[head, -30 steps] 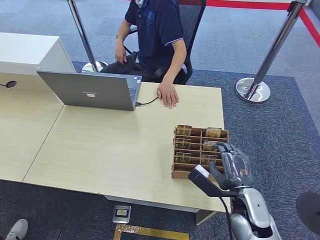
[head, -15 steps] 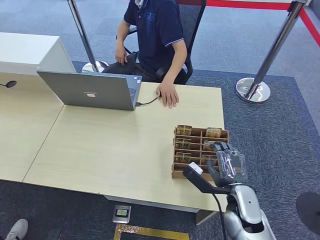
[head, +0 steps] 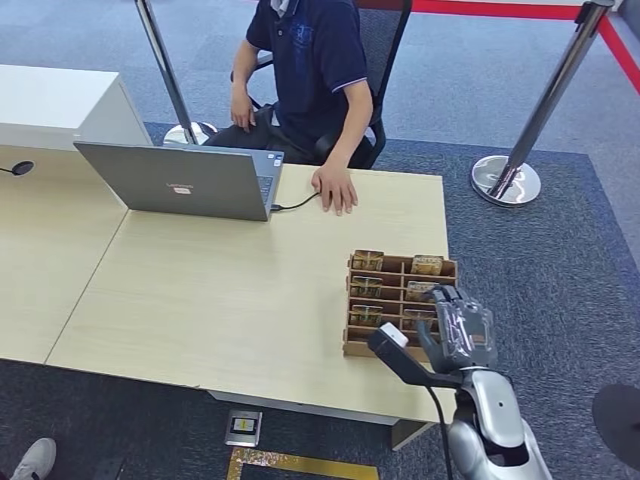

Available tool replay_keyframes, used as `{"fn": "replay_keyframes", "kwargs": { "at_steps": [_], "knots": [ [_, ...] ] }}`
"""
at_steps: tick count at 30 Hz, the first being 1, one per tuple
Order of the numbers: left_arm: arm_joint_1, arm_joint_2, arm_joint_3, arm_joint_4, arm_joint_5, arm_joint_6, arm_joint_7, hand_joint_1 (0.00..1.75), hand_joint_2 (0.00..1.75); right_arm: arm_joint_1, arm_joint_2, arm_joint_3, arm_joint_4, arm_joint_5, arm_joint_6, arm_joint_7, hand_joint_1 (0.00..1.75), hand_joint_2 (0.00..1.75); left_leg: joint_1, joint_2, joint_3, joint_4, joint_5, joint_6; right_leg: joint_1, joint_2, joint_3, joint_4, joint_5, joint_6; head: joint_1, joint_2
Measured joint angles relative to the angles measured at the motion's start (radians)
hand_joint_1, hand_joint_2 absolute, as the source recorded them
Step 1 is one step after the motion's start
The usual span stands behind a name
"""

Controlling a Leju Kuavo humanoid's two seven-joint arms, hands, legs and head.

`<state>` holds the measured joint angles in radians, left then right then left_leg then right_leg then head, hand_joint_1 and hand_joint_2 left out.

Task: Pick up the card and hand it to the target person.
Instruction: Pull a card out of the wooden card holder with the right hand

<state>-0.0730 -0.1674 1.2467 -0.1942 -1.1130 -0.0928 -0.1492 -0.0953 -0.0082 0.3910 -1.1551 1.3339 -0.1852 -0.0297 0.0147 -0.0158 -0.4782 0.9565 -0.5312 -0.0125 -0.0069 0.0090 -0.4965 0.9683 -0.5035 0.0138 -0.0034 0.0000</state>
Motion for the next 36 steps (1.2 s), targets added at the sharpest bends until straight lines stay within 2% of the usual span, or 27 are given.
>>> {"fn": "replay_keyframes", "kwargs": {
  "at_steps": [20,36],
  "knots": [
    [0.000,0.004,0.000,0.004,-0.002,-0.008,0.006,0.00,0.00,-0.004,0.026,-0.020,0.044,0.003,0.018,-0.003,0.65,1.75,0.000,0.000,0.000,0.000,0.000,0.000,0.000,0.000,0.000,0.000,0.000,0.000,0.000,0.000],
    [-0.001,0.004,0.000,0.007,0.006,0.002,0.008,0.00,0.00,-0.020,0.038,-0.020,0.080,0.002,0.016,-0.004,0.80,1.75,0.000,0.000,0.000,0.000,0.000,0.000,0.000,0.000,0.000,0.000,0.000,0.000,0.000,0.000]
  ]
}}
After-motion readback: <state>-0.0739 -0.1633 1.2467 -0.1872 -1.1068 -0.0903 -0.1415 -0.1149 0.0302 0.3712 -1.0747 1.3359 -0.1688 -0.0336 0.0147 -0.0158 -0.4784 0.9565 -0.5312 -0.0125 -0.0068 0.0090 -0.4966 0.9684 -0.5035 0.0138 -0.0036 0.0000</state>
